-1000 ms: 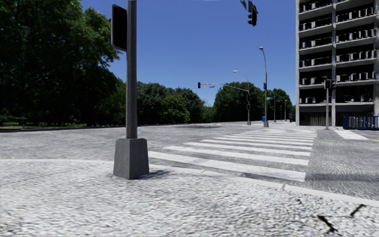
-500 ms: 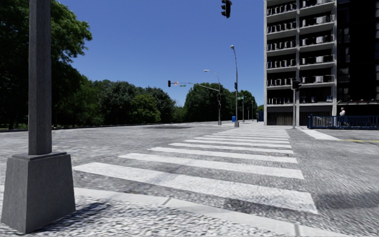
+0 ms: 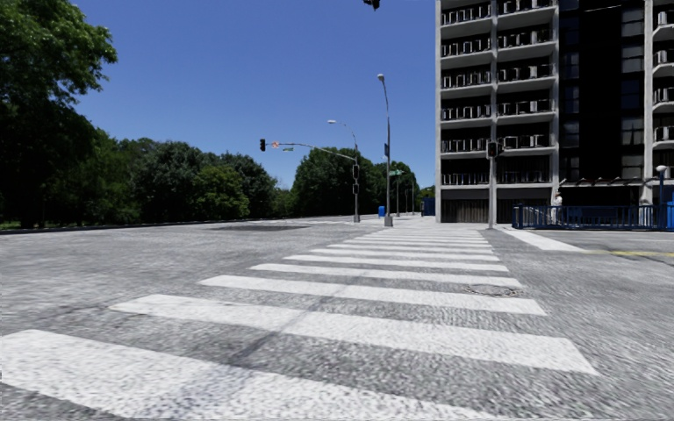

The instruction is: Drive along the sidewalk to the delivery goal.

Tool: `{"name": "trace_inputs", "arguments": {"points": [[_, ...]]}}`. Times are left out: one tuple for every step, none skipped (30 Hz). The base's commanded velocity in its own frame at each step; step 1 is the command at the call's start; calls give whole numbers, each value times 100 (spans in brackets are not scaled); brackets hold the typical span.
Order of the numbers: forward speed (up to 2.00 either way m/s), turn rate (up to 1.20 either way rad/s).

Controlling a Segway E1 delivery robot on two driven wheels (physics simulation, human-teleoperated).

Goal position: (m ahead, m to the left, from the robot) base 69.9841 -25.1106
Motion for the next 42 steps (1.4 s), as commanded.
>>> {"name": "trace_inputs", "arguments": {"points": [[200, 0], [200, 0], [200, 0], [200, 0], [200, 0], [200, 0], [200, 0], [200, 0], [200, 0], [200, 0], [200, 0], [200, 0], [200, -24], [200, -24], [200, -42], [200, -48], [200, -49], [200, -49], [200, -49], [200, -49], [200, -49], [200, -49], [200, -50], [200, -50], [200, -50], [200, -50], [200, -50], [200, -46], [200, -46], [200, -33], [200, -18], [200, -18], [200, -2], [200, 0], [200, 0], [200, 0], [200, 0], [200, 0], [200, 0], [200, 0], [200, 0], [200, 0]]}}
